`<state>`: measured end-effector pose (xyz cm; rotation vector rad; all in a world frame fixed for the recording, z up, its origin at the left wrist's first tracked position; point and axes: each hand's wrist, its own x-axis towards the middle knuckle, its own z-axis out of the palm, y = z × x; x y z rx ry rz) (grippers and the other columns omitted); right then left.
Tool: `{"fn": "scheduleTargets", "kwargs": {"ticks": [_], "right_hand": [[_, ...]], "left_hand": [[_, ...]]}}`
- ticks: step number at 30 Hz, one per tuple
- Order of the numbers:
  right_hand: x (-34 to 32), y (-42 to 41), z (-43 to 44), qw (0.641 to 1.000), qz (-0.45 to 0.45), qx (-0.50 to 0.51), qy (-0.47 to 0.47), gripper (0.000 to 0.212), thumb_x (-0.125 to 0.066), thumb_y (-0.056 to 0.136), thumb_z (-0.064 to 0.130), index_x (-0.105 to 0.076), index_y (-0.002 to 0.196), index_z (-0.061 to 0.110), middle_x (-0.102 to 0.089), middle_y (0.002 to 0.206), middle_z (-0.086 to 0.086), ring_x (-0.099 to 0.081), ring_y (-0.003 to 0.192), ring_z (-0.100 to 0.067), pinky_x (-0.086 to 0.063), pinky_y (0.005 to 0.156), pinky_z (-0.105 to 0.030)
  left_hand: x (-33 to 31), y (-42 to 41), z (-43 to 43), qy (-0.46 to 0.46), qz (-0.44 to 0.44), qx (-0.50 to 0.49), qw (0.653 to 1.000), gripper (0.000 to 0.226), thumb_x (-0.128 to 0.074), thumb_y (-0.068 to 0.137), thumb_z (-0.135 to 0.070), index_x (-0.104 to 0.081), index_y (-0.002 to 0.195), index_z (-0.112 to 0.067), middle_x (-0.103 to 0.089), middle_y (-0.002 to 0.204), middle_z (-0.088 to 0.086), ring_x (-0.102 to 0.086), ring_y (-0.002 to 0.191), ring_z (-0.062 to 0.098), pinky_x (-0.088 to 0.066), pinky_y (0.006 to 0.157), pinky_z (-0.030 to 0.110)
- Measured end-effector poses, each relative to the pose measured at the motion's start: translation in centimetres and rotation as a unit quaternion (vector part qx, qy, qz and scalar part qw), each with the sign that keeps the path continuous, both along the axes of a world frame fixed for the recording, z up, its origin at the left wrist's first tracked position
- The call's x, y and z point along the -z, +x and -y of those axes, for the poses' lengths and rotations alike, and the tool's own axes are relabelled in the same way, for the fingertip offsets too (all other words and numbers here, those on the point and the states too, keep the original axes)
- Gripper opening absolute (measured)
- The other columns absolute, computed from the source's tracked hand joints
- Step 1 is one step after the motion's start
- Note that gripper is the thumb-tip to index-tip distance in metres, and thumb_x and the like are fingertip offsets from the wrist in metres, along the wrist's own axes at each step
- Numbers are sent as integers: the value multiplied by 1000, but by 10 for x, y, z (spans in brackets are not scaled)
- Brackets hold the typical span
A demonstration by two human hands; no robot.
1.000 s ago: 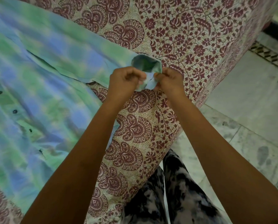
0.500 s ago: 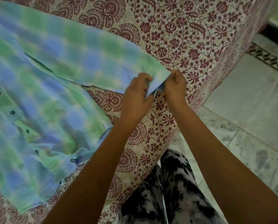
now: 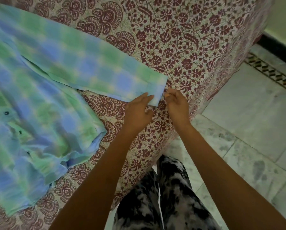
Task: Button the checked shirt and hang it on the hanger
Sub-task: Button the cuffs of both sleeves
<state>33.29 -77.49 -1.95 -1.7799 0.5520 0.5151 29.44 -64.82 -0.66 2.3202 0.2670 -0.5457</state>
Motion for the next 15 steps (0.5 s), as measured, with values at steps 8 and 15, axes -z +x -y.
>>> {"fn": "scheduleTargets", "kwargs": {"ticks": [8, 15], "right_hand": [[-60, -56, 23, 957, 115, -237, -122, 46, -47, 92, 13, -40, 137, 8, -48, 138, -11, -45, 126, -26, -42, 101, -39], [-109, -82, 29, 911, 146, -342, -177, 50, -49, 88, 12, -40, 137, 7, -48, 137, -16, -42, 128, -31, -37, 105, -49]], "left_hand": [[-70, -50, -4, 20, 28, -107, 994, 57, -44, 80, -34, -47, 133, -14, -47, 140, 13, -43, 131, 27, -36, 108, 41], [-134, -101, -2, 75, 48, -149, 985, 61, -52, 75, -25, -45, 135, -14, -49, 139, 10, -49, 125, 28, -42, 103, 41]]}}
